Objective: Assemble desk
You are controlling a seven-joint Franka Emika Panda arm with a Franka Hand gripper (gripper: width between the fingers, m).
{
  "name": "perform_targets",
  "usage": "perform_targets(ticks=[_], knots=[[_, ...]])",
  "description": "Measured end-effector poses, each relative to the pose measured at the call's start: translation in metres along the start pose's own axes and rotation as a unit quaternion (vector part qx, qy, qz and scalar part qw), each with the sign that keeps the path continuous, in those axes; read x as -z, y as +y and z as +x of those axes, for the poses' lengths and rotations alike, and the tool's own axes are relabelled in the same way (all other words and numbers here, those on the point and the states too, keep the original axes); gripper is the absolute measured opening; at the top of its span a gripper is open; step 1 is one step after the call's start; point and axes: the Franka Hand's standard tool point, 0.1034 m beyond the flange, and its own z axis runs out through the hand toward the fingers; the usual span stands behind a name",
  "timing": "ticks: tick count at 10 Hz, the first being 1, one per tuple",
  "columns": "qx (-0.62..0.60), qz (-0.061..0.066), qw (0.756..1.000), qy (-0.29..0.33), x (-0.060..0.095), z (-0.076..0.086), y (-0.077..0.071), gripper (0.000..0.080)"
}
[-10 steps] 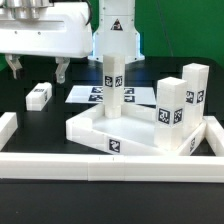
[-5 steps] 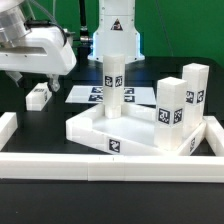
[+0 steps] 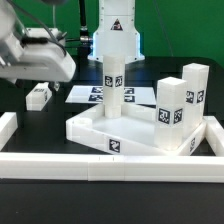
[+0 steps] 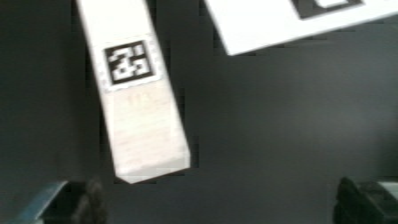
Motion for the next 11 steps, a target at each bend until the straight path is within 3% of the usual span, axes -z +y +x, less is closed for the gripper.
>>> perform_targets(ticks=[1,4,6,9,11], knots=[[-0.008,0.011,0.999,-0.047,-0.003,-0.006,-0.002,0.0649],[-0.01,0.01,0.996,-0.088,-0.006,-0.002,0.002,0.0649],[0.035,-0.054,0.994,-0.089,-0.01,0.002,0.011,0.0649],[0.044,-0.051,0.992,-0.104,-0.016,-0.002,0.013,0.0649],[0.036,-0.045,0.986,-0.157,-0.023,-0.005,0.013,0.0649]])
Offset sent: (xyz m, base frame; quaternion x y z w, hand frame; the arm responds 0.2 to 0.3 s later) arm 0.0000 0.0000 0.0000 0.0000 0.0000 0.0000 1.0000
